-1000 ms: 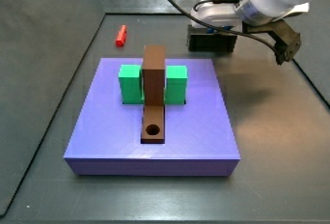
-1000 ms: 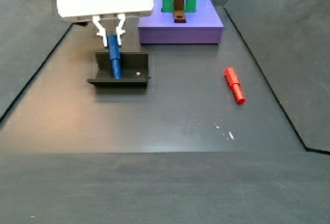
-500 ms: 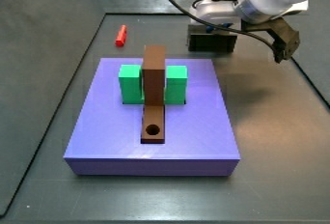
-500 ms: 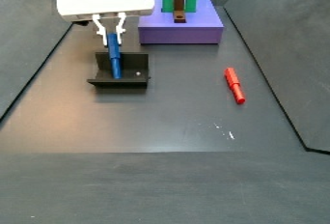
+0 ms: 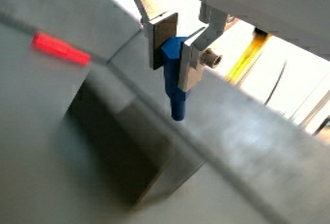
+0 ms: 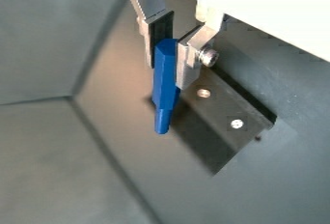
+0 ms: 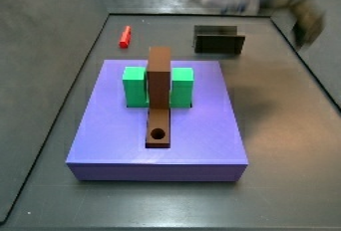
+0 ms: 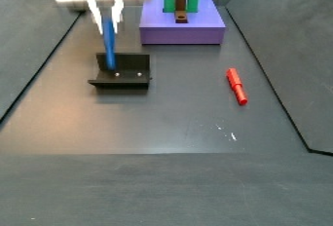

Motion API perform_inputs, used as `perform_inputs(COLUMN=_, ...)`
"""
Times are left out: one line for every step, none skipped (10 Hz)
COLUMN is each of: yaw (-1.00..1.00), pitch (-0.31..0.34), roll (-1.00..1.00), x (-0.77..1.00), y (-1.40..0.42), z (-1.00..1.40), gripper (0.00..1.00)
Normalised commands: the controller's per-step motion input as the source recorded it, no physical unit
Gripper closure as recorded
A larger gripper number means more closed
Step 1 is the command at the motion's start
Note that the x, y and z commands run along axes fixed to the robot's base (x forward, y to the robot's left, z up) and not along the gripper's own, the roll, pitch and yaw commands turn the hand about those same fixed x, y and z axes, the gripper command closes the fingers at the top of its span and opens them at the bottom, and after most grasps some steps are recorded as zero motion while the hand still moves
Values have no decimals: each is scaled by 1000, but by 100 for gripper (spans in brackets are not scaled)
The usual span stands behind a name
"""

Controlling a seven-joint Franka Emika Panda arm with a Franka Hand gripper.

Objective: Pick up the blue object. Move up. Place the blue object on the fixture. Regrasp the blue object. Move to above the board. Insert the blue object.
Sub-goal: Move to above the board.

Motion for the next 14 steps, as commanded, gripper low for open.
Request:
perform_inputs(yaw=43, pitch=7, roll=-134, x=-40, y=28, z=1400, gripper=100)
perform_inputs(yaw=37, pitch=2, roll=-77, x=-38, y=19, z=1400, gripper=100)
perform_inputs(yaw=24, pitch=10, roll=-38, x=-41, y=-2, z=1400, gripper=100)
perform_inputs(yaw=18, pitch=4, roll=-21, x=-28, y=13, z=1400, gripper=100)
perform_inputs(yaw=13, pitch=11, roll=-22, x=-7, y=1, z=937, gripper=100)
perform_inputs(yaw=6, pitch=33, roll=17, x=30, y=2, z=290, gripper=100)
perform_inputs(yaw=4, pitch=43, roll=16, x=38, y=-6, z=189, gripper=100)
perform_inputs(yaw=-162, pitch=-55, roll=-1000, x=-1145, y=-1400, z=298, gripper=100)
perform_inputs(yaw=-160, pitch=-54, roll=-1000, x=-1152, y=-1400, z=272, gripper=100)
perform_inputs(yaw=-154, pitch=-91, roll=-1000, x=-1309, y=-1400, z=287, gripper=100)
perform_inputs(yaw=-150, pitch=-96, roll=-1000, x=-1359, y=-1400, z=285, gripper=100)
perform_inputs(yaw=-153, pitch=-95, roll=-1000, x=-1375, y=-1400, z=295, gripper=100)
perform_inputs(yaw=-151, pitch=-96, roll=-1000, x=-768, y=-725, z=145, gripper=100)
perform_inputs(yaw=-152, pitch=-79, roll=-1000, x=-426, y=-362, z=61, gripper=100)
